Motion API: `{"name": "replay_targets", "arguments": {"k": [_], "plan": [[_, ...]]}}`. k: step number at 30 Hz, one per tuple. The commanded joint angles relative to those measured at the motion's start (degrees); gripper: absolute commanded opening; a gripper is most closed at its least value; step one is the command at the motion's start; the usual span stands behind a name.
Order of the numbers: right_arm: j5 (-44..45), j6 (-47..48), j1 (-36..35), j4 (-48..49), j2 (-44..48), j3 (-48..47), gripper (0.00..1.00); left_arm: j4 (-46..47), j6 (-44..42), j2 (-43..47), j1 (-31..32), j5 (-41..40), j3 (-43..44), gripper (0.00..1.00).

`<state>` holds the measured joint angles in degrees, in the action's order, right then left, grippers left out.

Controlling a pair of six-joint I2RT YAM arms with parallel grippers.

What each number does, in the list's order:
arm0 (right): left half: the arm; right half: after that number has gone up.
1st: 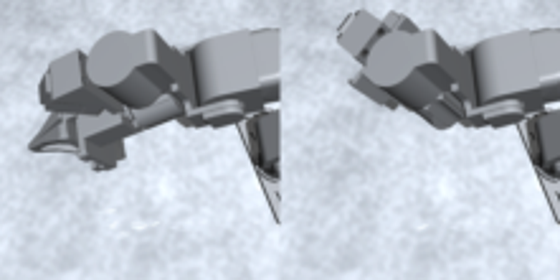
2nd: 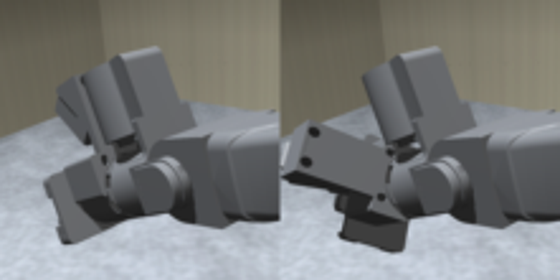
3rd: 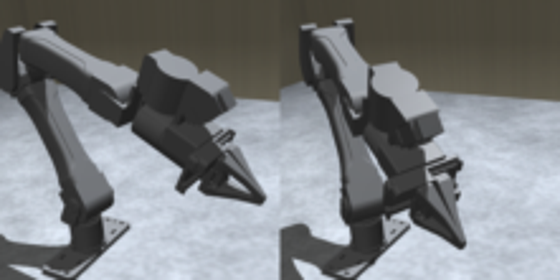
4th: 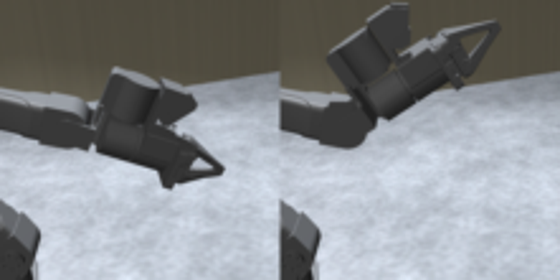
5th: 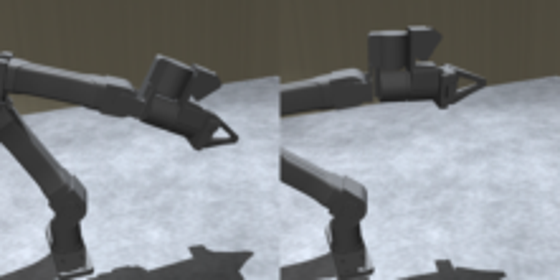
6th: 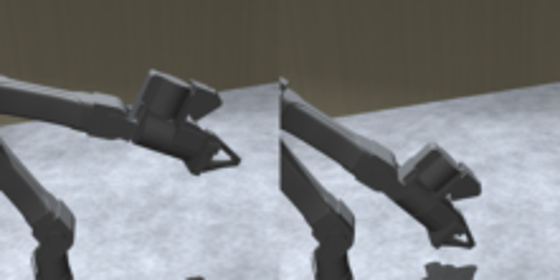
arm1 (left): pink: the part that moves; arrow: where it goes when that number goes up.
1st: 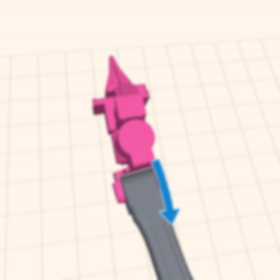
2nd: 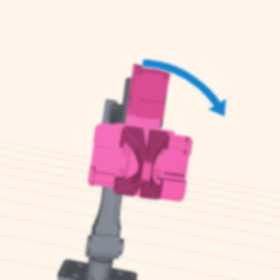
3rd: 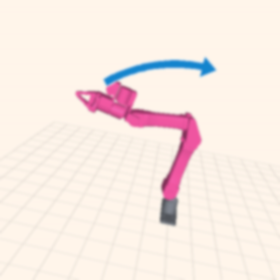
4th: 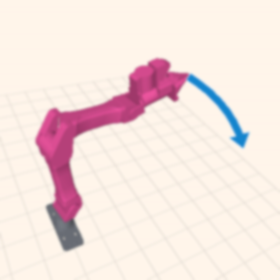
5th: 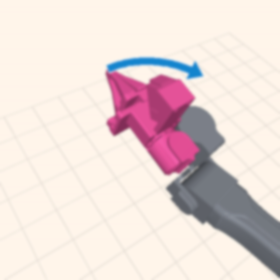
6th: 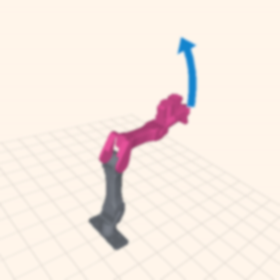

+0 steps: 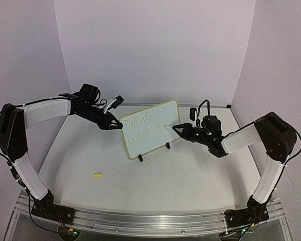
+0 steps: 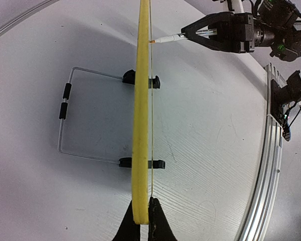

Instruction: Write a sentence on the whiteboard

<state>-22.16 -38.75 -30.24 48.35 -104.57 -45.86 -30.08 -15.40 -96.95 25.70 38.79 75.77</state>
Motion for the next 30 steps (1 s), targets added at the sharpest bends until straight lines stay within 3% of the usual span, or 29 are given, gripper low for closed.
{"name": "replay_targets", "arguments": {"k": [1,30], "plan": [[0.57,1.23,0.17,0.17,1.37,-3.03,0.00,-4.33,-2.31,-1.76,0.93,-3.60,0.35,0.00],[4.81,1.38,0.17,-2.05,1.88,1.16,0.00,-4.29,-2.34,-1.74,0.93,-3.54,0.36,0.00]]}}
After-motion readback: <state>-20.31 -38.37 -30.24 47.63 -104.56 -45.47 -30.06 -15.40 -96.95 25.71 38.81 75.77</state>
